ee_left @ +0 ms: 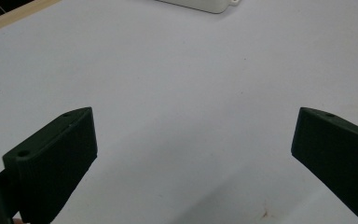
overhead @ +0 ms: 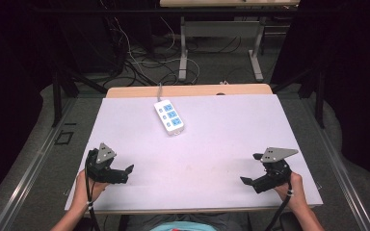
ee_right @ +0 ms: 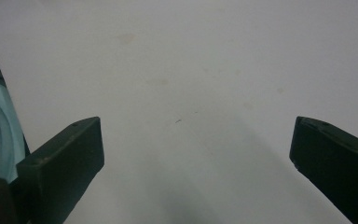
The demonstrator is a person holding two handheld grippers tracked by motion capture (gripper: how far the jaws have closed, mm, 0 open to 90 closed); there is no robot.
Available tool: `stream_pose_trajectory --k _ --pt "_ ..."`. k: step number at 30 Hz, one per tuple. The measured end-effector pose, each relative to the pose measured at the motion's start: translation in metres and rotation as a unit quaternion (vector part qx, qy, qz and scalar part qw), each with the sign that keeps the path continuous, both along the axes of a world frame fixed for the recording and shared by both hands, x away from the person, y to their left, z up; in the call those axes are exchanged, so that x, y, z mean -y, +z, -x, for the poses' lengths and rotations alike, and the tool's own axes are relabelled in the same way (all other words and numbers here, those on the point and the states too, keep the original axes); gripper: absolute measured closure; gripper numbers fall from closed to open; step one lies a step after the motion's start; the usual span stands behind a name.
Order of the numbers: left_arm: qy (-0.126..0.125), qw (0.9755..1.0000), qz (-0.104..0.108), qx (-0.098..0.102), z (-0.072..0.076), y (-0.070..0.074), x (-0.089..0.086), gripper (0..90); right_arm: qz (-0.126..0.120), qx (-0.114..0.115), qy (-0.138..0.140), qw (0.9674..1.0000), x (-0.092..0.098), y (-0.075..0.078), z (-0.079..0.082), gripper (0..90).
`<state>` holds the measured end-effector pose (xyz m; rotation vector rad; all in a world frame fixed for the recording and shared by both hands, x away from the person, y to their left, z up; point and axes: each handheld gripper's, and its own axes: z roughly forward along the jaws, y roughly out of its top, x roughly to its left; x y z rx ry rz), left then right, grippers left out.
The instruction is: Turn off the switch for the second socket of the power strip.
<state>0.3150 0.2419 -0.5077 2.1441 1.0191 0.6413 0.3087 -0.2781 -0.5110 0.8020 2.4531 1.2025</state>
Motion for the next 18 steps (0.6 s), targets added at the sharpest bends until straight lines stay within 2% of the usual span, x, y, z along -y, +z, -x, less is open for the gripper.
stream_pose_trajectory --k 9,18 --pt "-0.007 1.0000 0.003 0.005 0.008 -0.007 0.001 0.1 -0.001 -0.007 -0.004 1.0000 0.000 0.000 0.001 2.5" --pt "-0.015 0.9998 0.004 0.010 0.013 -0.011 0.002 0.1 0.000 -0.003 -0.004 1.0000 0.000 0.000 0.001 2.5"
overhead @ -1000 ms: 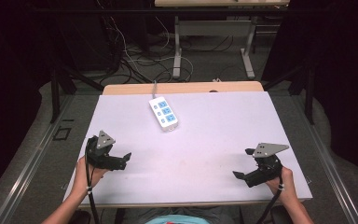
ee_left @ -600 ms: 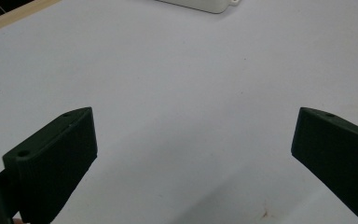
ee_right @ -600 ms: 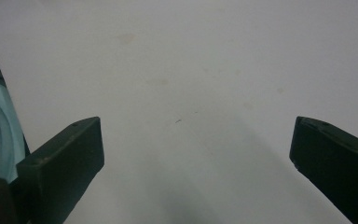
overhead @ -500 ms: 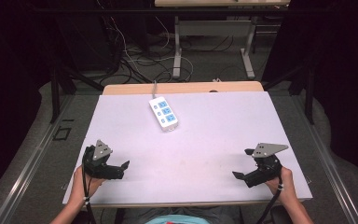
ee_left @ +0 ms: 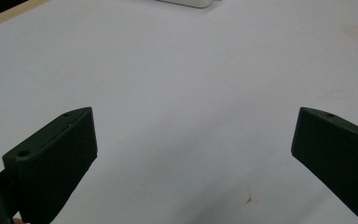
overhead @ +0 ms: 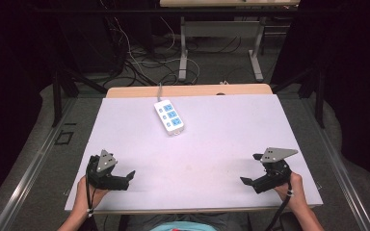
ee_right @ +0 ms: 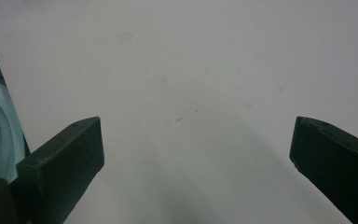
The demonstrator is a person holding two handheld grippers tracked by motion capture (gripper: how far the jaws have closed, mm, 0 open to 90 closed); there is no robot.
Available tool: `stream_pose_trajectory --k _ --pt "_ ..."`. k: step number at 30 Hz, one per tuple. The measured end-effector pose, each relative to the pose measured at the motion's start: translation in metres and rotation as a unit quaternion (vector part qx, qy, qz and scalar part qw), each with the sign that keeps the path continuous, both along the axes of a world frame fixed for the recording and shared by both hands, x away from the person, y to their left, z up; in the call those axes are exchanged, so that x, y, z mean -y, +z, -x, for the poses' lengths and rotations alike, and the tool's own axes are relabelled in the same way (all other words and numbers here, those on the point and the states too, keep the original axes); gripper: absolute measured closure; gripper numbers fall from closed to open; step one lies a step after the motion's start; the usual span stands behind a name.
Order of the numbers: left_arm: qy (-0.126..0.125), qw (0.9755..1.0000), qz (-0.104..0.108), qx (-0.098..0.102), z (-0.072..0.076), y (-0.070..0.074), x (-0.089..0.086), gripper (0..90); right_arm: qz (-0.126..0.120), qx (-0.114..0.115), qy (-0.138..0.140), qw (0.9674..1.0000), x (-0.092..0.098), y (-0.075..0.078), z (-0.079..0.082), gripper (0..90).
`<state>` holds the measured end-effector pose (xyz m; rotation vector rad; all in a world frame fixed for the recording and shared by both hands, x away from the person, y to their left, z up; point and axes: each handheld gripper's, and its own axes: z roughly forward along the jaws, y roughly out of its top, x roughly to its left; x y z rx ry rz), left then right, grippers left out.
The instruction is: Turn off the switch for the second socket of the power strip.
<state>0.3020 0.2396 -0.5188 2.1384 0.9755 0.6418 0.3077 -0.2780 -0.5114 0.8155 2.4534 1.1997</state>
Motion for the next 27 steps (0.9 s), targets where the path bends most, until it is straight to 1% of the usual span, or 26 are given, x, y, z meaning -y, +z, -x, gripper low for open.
stream_pose_trajectory --k 1,3,5,6,7,9,10,11,12,13,14,15,18,19,20,23,25,26,27 --pt "-0.001 1.0000 0.004 -0.001 0.0006 -0.0008 0.0002 0.1 0.000 0.001 0.000 1.0000 0.0000 0.0000 0.0000 2.5" --pt "-0.001 1.0000 0.003 0.002 0.0015 -0.0017 0.0002 0.1 0.000 -0.003 0.001 1.0000 0.0000 0.0001 0.0001 2.5" --pt "-0.004 1.0000 0.002 0.001 0.0027 -0.0022 0.0000 0.1 0.001 -0.002 0.001 1.0000 -0.0001 0.0000 0.0000 2.5" --pt "-0.004 1.0000 0.005 0.006 0.0033 -0.0033 0.0005 0.1 0.001 0.000 0.002 1.0000 0.0000 0.0000 -0.0002 2.5" --pt "-0.007 1.0000 0.000 0.006 0.0040 -0.0033 0.0002 0.1 0.002 -0.001 0.002 1.0000 0.0000 0.0000 -0.0001 2.5" --pt "-0.009 0.9999 0.005 0.006 0.0055 -0.0049 0.0013 0.1 0.002 -0.001 0.002 1.0000 0.0001 -0.0001 -0.0002 2.5" --pt "-0.010 0.9999 -0.001 0.011 0.0056 -0.0052 0.0013 0.1 0.002 -0.001 0.002 1.0000 0.0001 -0.0002 -0.0003 2.5" --pt "-0.010 0.9999 -0.002 0.011 0.0060 -0.0056 0.0017 0.1 0.002 -0.001 0.003 1.0000 0.0001 -0.0002 -0.0004 2.5" --pt "-0.012 0.9999 0.002 0.008 0.0064 -0.0062 0.0023 0.1 0.002 -0.002 0.002 1.0000 0.0001 -0.0002 -0.0003 2.5" --pt "-0.014 0.9999 0.000 0.005 0.0066 -0.0061 0.0022 0.1 0.000 0.002 0.001 1.0000 -0.0002 -0.0006 -0.0004 2.4" --pt "-0.015 0.9999 -0.001 0.007 0.0067 -0.0063 0.0021 0.1 0.002 0.004 0.002 1.0000 0.0000 -0.0005 -0.0007 2.5" --pt "-0.014 0.9998 -0.002 0.011 0.0067 -0.0067 0.0022 0.1 -0.001 0.000 -0.001 1.0000 -0.0002 -0.0007 -0.0002 2.4" --pt "-0.016 0.9998 -0.001 0.009 0.0078 -0.0064 0.0026 0.1 0.001 0.001 -0.002 1.0000 -0.0004 -0.0008 -0.0003 2.5" --pt "-0.016 0.9998 0.002 0.011 0.0081 -0.0066 0.0030 0.0 0.001 0.002 -0.001 1.0000 -0.0003 -0.0008 -0.0005 2.5" --pt "-0.018 0.9998 0.000 0.010 0.0084 -0.0062 0.0026 0.0 0.003 0.000 0.000 1.0000 -0.0002 -0.0006 -0.0004 2.5" --pt "-0.017 0.9998 0.003 0.009 0.0083 -0.0062 0.0015 0.0 0.000 -0.003 0.001 1.0000 -0.0005 -0.0009 -0.0001 2.4" --pt "-0.017 0.9998 0.000 0.012 0.0078 -0.0065 0.0013 0.0 0.009 -0.009 0.004 0.9999 -0.0001 0.0003 0.0002 2.4" --pt "-0.017 0.9998 0.002 0.011 0.0079 -0.0067 0.0016 0.0 0.001 -0.002 0.002 1.0000 -0.0008 -0.0009 0.0001 2.4" --pt "-0.019 0.9998 0.003 0.010 0.0079 -0.0068 0.0018 0.1 0.001 -0.002 0.002 1.0000 -0.0008 -0.0009 0.0001 2.4"
